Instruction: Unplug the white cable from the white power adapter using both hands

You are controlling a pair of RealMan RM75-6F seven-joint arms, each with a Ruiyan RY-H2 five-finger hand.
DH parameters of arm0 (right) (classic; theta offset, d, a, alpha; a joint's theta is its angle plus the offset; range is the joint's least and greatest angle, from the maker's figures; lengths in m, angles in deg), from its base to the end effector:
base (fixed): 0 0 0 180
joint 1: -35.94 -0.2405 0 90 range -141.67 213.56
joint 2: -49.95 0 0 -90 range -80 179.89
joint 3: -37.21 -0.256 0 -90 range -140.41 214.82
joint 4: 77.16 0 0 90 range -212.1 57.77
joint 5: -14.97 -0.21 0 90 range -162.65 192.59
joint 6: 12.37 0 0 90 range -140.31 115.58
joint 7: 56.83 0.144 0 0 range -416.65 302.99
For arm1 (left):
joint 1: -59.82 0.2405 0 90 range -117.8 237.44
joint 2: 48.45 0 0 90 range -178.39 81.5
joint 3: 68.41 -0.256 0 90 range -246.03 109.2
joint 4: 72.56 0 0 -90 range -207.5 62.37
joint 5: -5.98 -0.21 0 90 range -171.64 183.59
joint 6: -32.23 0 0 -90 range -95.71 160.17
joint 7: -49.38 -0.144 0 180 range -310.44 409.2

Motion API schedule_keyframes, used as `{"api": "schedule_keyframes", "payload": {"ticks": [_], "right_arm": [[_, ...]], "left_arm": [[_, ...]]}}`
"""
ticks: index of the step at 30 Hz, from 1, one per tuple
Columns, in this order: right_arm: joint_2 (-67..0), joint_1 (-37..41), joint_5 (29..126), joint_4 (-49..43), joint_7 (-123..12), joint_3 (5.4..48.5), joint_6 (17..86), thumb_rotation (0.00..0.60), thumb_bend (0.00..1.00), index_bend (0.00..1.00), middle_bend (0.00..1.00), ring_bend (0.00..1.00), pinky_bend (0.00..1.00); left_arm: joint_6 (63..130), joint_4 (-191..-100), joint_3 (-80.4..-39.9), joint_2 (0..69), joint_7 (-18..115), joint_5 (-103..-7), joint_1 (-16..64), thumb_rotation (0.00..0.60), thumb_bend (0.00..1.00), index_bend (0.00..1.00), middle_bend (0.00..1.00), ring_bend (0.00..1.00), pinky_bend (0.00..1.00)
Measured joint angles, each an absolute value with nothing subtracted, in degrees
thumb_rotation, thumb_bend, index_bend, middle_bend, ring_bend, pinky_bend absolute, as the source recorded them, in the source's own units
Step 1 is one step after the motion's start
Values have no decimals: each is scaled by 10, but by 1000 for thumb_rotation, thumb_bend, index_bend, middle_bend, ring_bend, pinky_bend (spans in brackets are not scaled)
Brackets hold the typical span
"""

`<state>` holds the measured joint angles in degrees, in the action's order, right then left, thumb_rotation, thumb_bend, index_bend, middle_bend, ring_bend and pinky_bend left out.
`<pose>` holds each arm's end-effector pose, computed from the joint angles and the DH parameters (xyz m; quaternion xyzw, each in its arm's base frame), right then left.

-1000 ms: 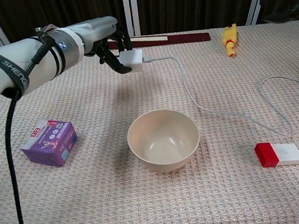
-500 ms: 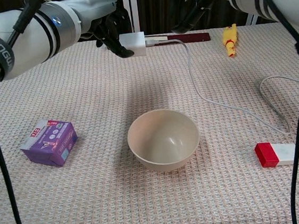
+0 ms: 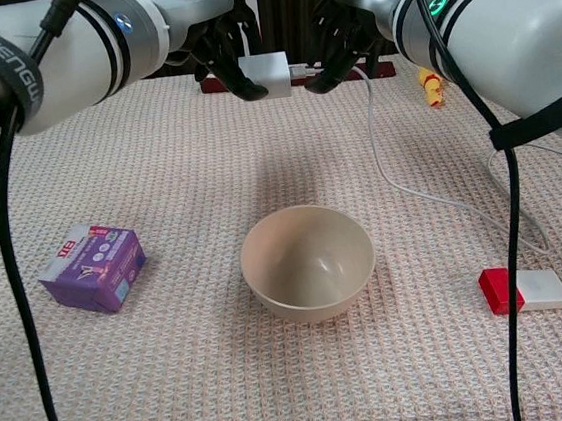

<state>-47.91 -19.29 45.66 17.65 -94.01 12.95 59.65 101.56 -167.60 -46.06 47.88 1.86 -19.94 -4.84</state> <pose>-0.0411 -0.3608 -0.0171 0.6155 -0.4962 0.4112 0.4537 0.0024 0.3624 -0.0249 -0.7066 -0.4045 -0.3677 0.4495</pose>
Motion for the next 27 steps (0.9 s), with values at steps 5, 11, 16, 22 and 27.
{"api": "schedule_keyframes", "payload": {"ticks": [5,11,16,22,27], "right_arm": [[-483,-196,450,171,-941,125,593,600,284,552,487,356,564],[-483,-196,444,171,-938,124,588,600,286,553,487,356,564],[-485,-196,444,170,-932,122,587,600,310,565,487,356,565],[-488,-199,443,167,-938,124,591,600,324,575,487,356,564],[-491,-200,443,164,-939,124,592,600,344,597,492,361,563]], "left_arm": [[1020,-1677,-464,479,17,-203,-51,526,314,565,524,705,942],[1022,-1676,-468,480,18,-206,-52,523,315,565,524,705,941],[1023,-1671,-473,484,17,-209,-55,519,314,565,524,705,941],[1023,-1668,-476,489,17,-213,-57,521,315,565,524,705,941],[1024,-1668,-477,490,14,-212,-58,520,315,565,524,705,941]]}}
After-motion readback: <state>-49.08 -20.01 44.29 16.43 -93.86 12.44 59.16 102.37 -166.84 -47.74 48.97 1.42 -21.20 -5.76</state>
